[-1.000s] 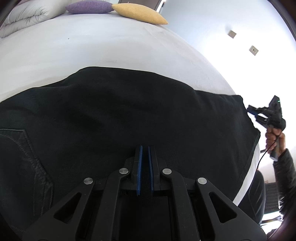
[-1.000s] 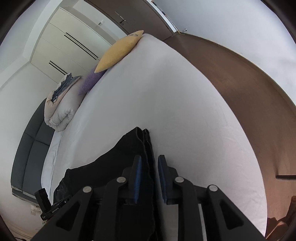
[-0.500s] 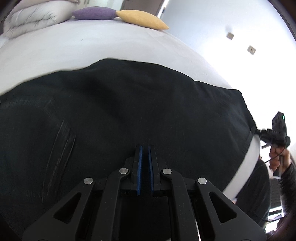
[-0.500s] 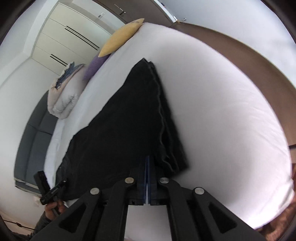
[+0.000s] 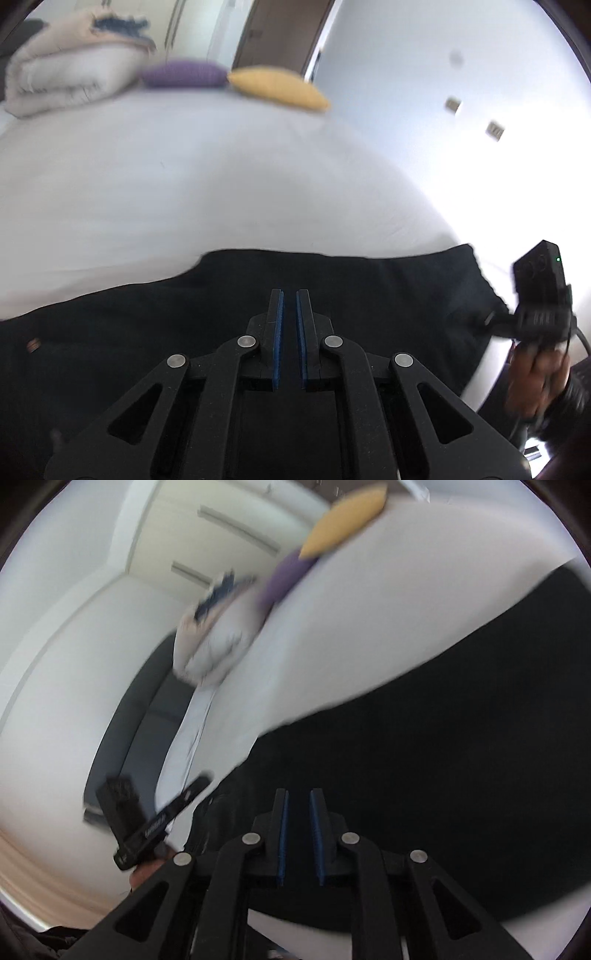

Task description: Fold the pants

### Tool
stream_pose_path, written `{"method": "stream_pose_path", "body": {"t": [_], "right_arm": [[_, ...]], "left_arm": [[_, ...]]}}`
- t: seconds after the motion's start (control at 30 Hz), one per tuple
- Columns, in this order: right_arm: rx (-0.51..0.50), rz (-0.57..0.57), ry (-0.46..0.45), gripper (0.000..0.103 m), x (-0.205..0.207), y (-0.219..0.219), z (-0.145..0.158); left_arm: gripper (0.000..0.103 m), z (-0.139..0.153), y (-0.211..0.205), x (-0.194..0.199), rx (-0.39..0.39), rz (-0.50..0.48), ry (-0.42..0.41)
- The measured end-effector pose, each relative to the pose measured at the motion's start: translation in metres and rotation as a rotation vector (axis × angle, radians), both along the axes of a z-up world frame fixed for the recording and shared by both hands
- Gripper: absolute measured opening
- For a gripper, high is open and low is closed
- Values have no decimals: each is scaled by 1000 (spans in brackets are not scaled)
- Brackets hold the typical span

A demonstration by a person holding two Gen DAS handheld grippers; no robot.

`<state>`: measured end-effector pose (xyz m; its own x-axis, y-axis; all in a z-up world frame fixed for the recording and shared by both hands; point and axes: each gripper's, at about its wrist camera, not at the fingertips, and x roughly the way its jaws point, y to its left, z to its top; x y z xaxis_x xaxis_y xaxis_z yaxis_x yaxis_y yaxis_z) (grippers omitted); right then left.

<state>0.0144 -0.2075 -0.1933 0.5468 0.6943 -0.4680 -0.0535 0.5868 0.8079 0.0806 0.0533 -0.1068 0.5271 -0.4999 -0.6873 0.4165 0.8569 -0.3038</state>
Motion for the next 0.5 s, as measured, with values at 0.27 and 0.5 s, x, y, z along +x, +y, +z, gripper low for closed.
{"method": "stream_pose_path", "body": {"t": [0.27, 0.5], "right_arm": [[63, -149, 75, 0, 7, -35, -52], [16, -620, 4, 0, -94, -208, -32]], "left_arm": [[6, -70, 46, 10, -119, 80, 171], [6, -69, 111, -12, -96, 161, 156]]}}
